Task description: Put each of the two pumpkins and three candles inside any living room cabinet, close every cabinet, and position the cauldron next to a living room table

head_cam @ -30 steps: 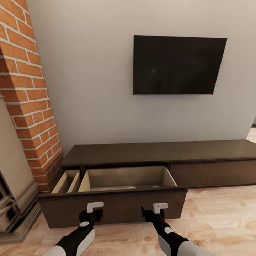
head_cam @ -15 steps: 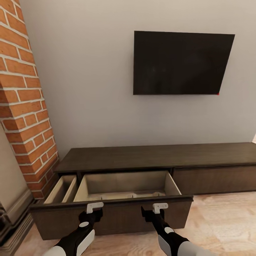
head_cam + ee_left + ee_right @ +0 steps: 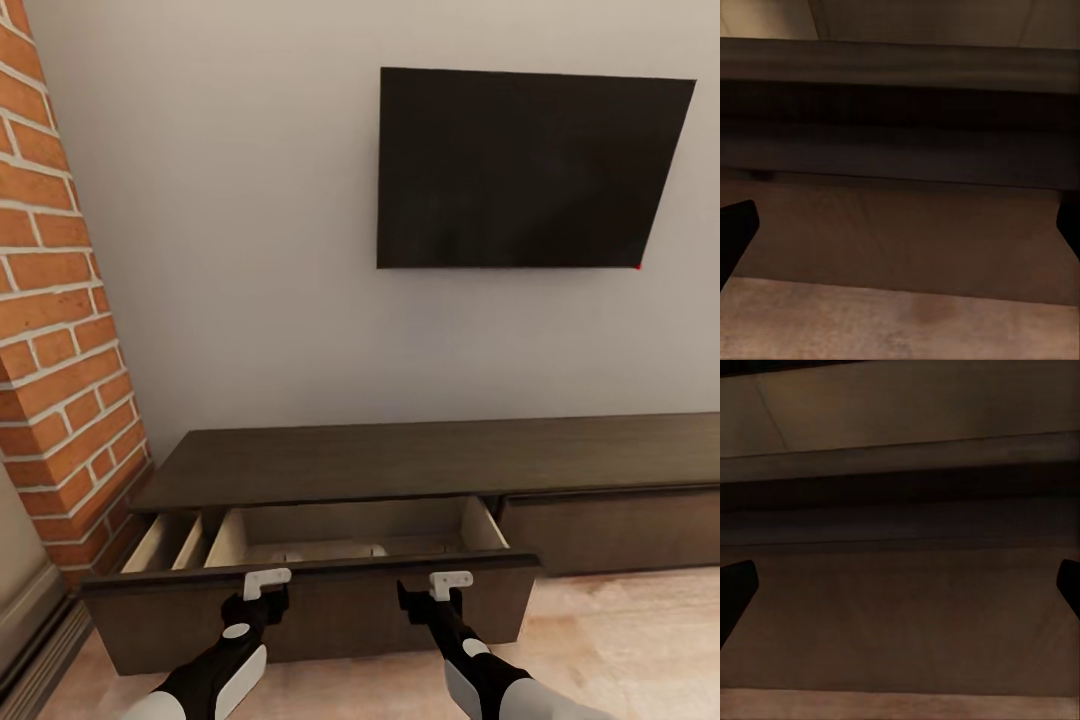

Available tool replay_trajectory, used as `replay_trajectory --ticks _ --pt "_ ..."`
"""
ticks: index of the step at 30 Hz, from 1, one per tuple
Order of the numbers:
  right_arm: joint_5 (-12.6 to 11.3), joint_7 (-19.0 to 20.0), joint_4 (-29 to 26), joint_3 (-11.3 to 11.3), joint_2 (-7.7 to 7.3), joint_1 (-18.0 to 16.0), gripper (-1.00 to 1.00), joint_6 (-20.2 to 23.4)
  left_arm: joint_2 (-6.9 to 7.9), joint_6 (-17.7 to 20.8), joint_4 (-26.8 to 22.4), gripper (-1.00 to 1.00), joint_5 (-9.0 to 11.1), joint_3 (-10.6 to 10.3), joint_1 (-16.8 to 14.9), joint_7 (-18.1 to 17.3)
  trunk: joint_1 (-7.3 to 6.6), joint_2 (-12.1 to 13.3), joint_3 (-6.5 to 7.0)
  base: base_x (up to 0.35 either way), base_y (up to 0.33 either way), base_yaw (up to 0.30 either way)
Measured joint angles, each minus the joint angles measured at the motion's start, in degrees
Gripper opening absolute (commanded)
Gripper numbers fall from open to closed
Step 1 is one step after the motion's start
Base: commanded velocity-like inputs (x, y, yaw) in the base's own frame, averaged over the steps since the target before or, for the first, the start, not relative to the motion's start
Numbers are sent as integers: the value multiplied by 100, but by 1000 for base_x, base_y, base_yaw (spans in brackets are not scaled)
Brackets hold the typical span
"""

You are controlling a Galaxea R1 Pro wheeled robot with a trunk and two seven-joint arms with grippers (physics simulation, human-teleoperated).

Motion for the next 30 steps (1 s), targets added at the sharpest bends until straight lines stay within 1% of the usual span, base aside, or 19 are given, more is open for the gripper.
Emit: replay_trajectory --ticks 14,17,21,26,30 --pt "-1 -1 -1 -1 0 0 100 1 -3 5 -4 100 8 -22 0 -19 0 0 0 307 108 0" --pt "-3 -2 0 0 0 0 100 -2 -2 -13 -17 100 -58 0 -4 -10 2 0 1 79 35 0" --pt "-1 0 0 0 0 2 100 -1 -5 -9 -11 100 9 -17 1 -12 1 0 0 171 50 0" --pt "-3 1 0 -1 0 2 100 -1 -2 -14 -18 100 -45 -2 -3 0 2 0 1 121 26 0" --pt "-3 -1 0 0 0 2 100 0 -4 -14 -14 100 -17 -4 -1 0 2 0 0 112 2 0"
